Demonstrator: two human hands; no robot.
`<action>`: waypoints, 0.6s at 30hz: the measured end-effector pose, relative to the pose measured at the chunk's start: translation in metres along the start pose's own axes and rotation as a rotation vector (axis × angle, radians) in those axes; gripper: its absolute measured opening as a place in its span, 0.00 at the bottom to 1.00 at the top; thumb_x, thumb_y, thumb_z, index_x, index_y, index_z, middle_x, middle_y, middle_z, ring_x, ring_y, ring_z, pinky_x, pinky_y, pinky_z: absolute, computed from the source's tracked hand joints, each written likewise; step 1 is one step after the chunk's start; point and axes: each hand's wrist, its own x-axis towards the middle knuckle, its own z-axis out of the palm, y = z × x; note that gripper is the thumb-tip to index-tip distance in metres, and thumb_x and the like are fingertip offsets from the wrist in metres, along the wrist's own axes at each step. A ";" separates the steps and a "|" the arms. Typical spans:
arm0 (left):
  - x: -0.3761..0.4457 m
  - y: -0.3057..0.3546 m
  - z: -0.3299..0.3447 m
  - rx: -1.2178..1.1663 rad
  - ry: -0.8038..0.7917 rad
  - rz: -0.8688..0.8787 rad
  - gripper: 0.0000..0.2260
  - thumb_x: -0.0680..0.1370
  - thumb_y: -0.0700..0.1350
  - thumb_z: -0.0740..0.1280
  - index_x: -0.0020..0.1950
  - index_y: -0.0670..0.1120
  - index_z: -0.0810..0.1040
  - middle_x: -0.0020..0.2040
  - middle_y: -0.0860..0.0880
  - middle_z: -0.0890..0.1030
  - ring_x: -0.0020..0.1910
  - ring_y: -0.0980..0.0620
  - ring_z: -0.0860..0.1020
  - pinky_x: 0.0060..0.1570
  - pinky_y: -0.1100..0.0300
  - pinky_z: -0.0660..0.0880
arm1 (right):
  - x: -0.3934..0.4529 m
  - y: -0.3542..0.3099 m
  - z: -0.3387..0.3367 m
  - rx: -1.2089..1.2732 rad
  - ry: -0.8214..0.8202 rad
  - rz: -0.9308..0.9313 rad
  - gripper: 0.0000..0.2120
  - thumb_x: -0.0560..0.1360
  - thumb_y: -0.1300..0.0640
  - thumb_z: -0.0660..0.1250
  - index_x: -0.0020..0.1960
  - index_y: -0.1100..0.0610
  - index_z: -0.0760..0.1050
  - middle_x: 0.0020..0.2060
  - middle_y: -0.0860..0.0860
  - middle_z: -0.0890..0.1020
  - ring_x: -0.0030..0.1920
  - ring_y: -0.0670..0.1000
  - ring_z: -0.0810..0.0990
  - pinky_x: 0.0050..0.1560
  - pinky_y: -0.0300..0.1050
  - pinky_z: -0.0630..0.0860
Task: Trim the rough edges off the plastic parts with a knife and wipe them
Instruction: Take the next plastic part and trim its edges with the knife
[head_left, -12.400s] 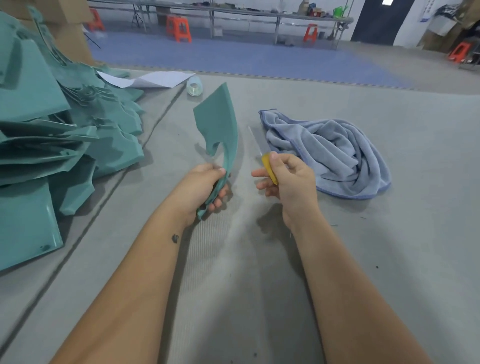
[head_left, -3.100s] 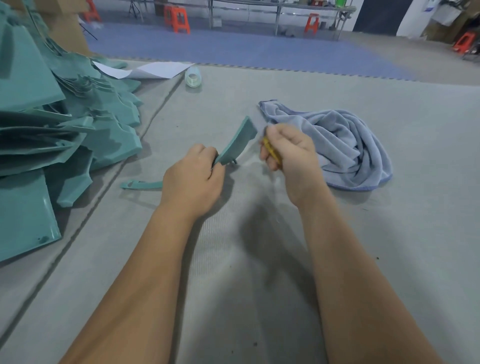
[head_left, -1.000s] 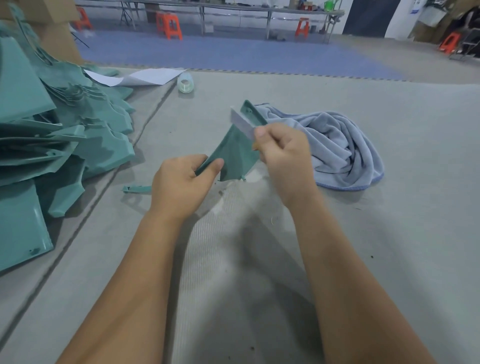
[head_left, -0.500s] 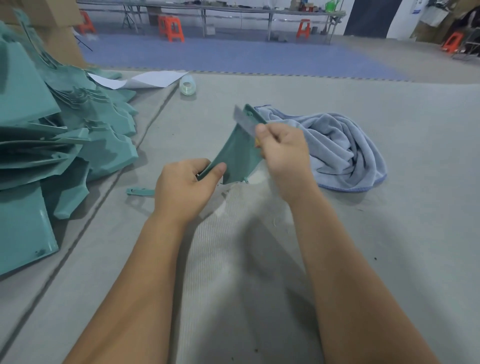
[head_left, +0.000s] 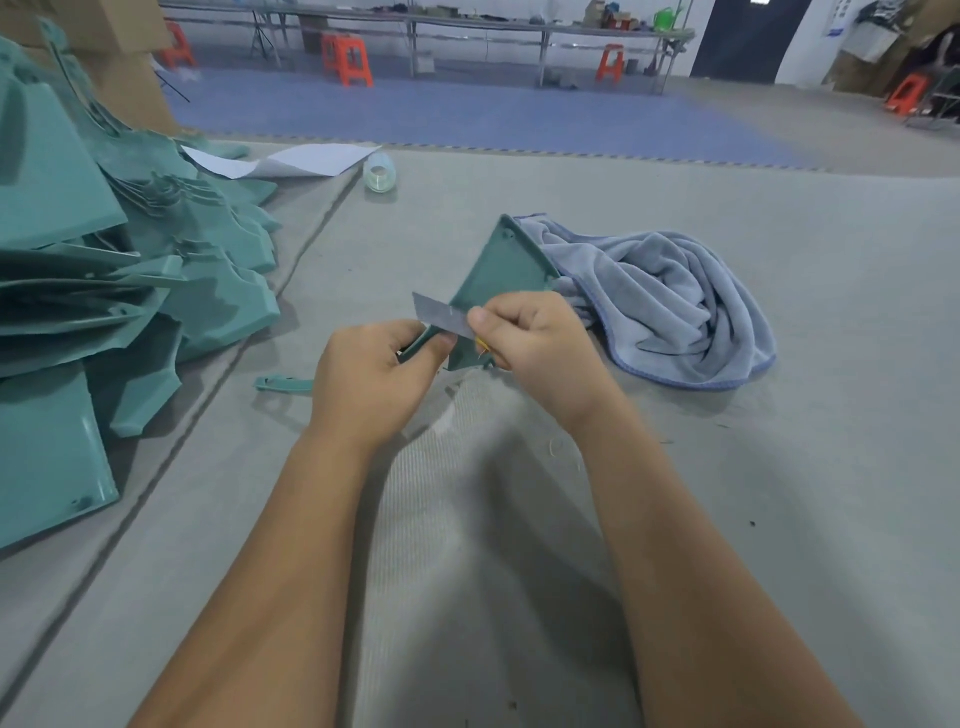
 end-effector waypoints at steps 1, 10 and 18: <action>0.000 0.000 0.000 -0.009 0.006 0.003 0.19 0.73 0.59 0.63 0.33 0.46 0.77 0.26 0.45 0.74 0.25 0.48 0.72 0.27 0.49 0.70 | 0.000 0.001 0.001 -0.016 0.005 0.008 0.18 0.79 0.62 0.63 0.30 0.60 0.70 0.24 0.45 0.64 0.28 0.45 0.61 0.34 0.44 0.59; -0.001 -0.006 0.003 0.007 0.014 -0.019 0.24 0.74 0.62 0.61 0.32 0.42 0.72 0.26 0.45 0.74 0.29 0.44 0.73 0.30 0.46 0.71 | 0.011 0.001 -0.002 0.002 -0.032 0.035 0.16 0.80 0.62 0.63 0.33 0.60 0.72 0.24 0.42 0.66 0.29 0.46 0.63 0.35 0.42 0.60; -0.003 -0.007 0.003 0.061 0.006 -0.003 0.21 0.75 0.60 0.60 0.31 0.46 0.68 0.24 0.49 0.70 0.26 0.49 0.69 0.27 0.55 0.63 | 0.014 0.003 -0.007 -0.037 0.021 0.016 0.15 0.79 0.61 0.64 0.34 0.60 0.74 0.27 0.45 0.67 0.30 0.43 0.64 0.34 0.38 0.61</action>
